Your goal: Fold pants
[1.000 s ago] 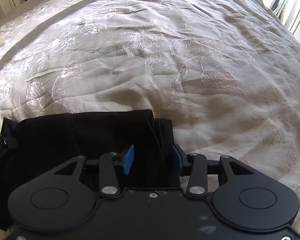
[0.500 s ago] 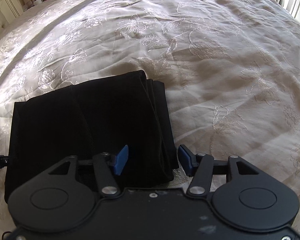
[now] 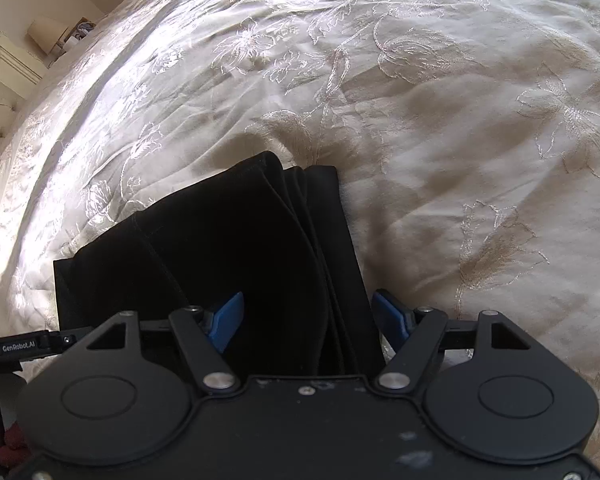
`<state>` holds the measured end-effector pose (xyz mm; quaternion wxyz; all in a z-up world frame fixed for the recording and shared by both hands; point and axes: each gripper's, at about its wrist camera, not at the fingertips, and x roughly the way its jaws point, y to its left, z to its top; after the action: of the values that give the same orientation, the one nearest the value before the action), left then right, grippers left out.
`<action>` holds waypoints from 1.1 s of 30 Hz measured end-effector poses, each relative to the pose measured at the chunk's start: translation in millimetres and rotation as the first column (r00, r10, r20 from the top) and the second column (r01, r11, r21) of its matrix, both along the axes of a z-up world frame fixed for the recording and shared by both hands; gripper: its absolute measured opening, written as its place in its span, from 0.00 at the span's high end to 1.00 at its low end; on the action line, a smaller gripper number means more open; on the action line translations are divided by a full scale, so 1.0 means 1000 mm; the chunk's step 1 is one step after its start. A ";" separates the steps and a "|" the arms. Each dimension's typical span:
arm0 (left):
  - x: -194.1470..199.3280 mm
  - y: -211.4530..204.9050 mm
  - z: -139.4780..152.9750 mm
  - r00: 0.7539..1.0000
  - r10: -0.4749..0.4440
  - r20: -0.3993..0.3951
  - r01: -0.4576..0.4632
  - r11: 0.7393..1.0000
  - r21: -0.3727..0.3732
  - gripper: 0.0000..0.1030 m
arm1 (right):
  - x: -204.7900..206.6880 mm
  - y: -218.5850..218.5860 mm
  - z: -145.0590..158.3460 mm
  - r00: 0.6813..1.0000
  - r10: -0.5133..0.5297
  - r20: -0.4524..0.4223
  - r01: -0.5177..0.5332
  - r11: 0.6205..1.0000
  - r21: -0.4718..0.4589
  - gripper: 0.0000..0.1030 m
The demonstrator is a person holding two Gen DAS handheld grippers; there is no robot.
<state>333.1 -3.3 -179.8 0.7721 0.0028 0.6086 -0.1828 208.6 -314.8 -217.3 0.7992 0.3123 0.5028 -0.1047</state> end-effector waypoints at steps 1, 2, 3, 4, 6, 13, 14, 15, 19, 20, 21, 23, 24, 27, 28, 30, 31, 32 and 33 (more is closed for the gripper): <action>-0.004 0.000 0.004 1.000 -0.004 0.014 0.005 1.000 -0.024 0.44 | 0.000 0.001 0.001 1.000 0.009 0.002 -0.009 1.000 -0.003 0.29; -0.008 0.002 0.011 1.000 -0.004 0.023 0.005 0.999 -0.033 0.53 | 0.000 0.004 0.002 1.000 0.023 0.006 -0.023 1.000 -0.014 0.35; -0.012 0.001 0.016 0.999 -0.001 0.037 0.001 1.000 -0.020 0.67 | 0.000 0.007 0.004 0.999 0.040 0.013 -0.039 0.999 -0.022 0.43; -0.016 -0.001 0.021 0.999 0.002 0.052 -0.001 1.000 -0.007 0.77 | -0.003 0.011 0.008 0.998 0.053 0.025 -0.052 0.998 -0.027 0.54; -0.022 -0.001 0.031 0.997 0.018 0.076 -0.018 1.000 -0.005 0.82 | -0.007 0.017 0.018 0.997 0.061 0.041 -0.059 0.997 -0.049 0.67; -0.042 0.032 0.081 0.982 0.075 0.173 -0.073 0.997 -0.017 0.89 | -0.018 0.047 0.066 0.991 0.097 0.094 -0.085 0.988 -0.127 0.75; -0.044 0.042 0.088 0.977 0.086 0.193 -0.084 0.996 -0.015 0.93 | -0.021 0.052 0.074 0.989 0.105 0.103 -0.091 0.988 -0.128 0.76; -0.045 0.053 0.095 0.972 0.097 0.215 -0.097 0.995 -0.009 1.00 | -0.022 0.058 0.081 0.988 0.114 0.108 -0.100 0.987 -0.128 0.76; -0.041 0.106 0.114 0.958 0.156 0.239 -0.155 0.988 -0.024 1.00 | -0.024 0.088 0.103 0.979 0.158 0.131 -0.139 0.980 -0.146 0.76; -0.040 0.114 0.113 0.955 0.167 0.246 -0.169 0.986 -0.011 1.00 | -0.024 0.099 0.108 0.976 0.165 0.143 -0.144 0.978 -0.149 0.76; -0.039 0.124 0.112 0.954 0.171 0.248 -0.174 0.985 -0.008 1.00 | -0.022 0.107 0.111 0.974 0.171 0.149 -0.148 0.977 -0.156 0.76; -0.037 0.143 0.107 0.960 0.190 0.206 -0.187 0.982 -0.033 0.99 | -0.017 0.124 0.118 0.974 0.180 0.135 -0.150 0.968 -0.202 0.76; -0.038 0.151 0.105 0.964 0.202 0.176 -0.195 0.979 -0.057 0.99 | -0.015 0.128 0.120 0.976 0.171 0.132 -0.140 0.966 -0.216 0.76; -0.042 0.156 0.097 0.971 0.210 0.117 -0.199 0.975 -0.100 0.93 | -0.016 0.128 0.125 0.983 0.126 0.130 -0.097 0.974 -0.206 0.76; -0.043 0.153 0.095 0.972 0.207 0.110 -0.197 0.975 -0.101 0.89 | -0.017 0.127 0.125 0.985 0.124 0.124 -0.095 0.972 -0.215 0.76; -0.045 0.141 0.091 0.976 0.188 0.105 -0.180 0.980 -0.089 0.84 | -0.020 0.124 0.124 0.985 0.130 0.109 -0.103 0.968 -0.227 0.76; -0.046 0.135 0.089 0.979 0.173 0.106 -0.165 0.983 -0.077 0.80 | -0.022 0.123 0.123 0.986 0.130 0.104 -0.104 0.969 -0.223 0.76; -0.045 0.128 0.086 0.982 0.154 0.111 -0.147 0.987 -0.072 0.80 | -0.024 0.122 0.121 0.987 0.126 0.099 -0.102 0.970 -0.219 0.76; -0.045 0.122 0.084 0.984 0.137 0.118 -0.130 0.989 -0.063 0.80 | -0.025 0.121 0.120 0.988 0.122 0.092 -0.100 0.970 -0.219 0.76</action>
<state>288.0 118.4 -95.6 0.8181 -0.0483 0.5539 -0.1470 184.1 -194.2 -97.8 0.8581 0.2008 0.4626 -0.0967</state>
